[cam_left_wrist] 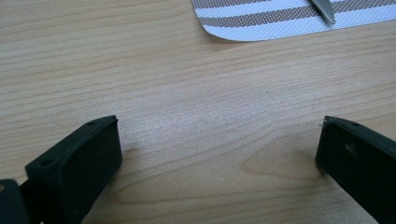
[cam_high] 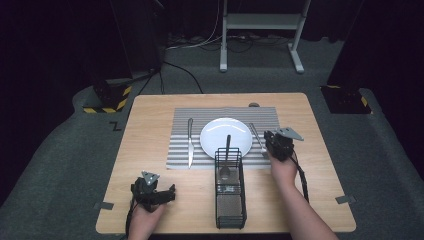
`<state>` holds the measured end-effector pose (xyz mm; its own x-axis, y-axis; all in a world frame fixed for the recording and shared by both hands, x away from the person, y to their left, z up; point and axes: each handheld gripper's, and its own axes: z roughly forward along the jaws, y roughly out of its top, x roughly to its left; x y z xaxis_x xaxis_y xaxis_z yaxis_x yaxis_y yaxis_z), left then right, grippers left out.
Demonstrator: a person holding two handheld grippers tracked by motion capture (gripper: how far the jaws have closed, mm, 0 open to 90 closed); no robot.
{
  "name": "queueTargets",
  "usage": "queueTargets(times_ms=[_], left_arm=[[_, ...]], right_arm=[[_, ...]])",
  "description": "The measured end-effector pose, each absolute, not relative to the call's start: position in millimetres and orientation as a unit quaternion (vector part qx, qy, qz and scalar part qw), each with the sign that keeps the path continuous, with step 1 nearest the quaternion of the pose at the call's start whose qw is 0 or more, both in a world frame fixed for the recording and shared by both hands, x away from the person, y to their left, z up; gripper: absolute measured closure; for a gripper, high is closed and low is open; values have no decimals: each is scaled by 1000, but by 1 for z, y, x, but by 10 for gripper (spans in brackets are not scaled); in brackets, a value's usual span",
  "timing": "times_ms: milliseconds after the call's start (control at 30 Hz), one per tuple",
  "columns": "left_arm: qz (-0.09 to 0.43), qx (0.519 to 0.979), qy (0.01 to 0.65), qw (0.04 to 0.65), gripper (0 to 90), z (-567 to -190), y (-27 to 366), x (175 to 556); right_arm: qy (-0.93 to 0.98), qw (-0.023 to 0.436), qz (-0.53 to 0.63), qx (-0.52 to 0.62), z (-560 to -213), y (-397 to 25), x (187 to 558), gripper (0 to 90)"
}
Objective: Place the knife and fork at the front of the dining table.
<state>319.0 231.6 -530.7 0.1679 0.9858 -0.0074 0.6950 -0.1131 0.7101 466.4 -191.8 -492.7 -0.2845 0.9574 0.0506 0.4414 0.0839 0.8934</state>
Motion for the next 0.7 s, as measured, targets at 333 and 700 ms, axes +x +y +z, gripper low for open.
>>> queueTargets(times_ms=[333,700], left_arm=[[245,704,597,296,2,-531,231,319],[246,704,597,296,2,-531,231,319]], right_arm=[[686,282,385,549,-517,-220,434,866],[714,260,379,528,-521,-201,414,863]])
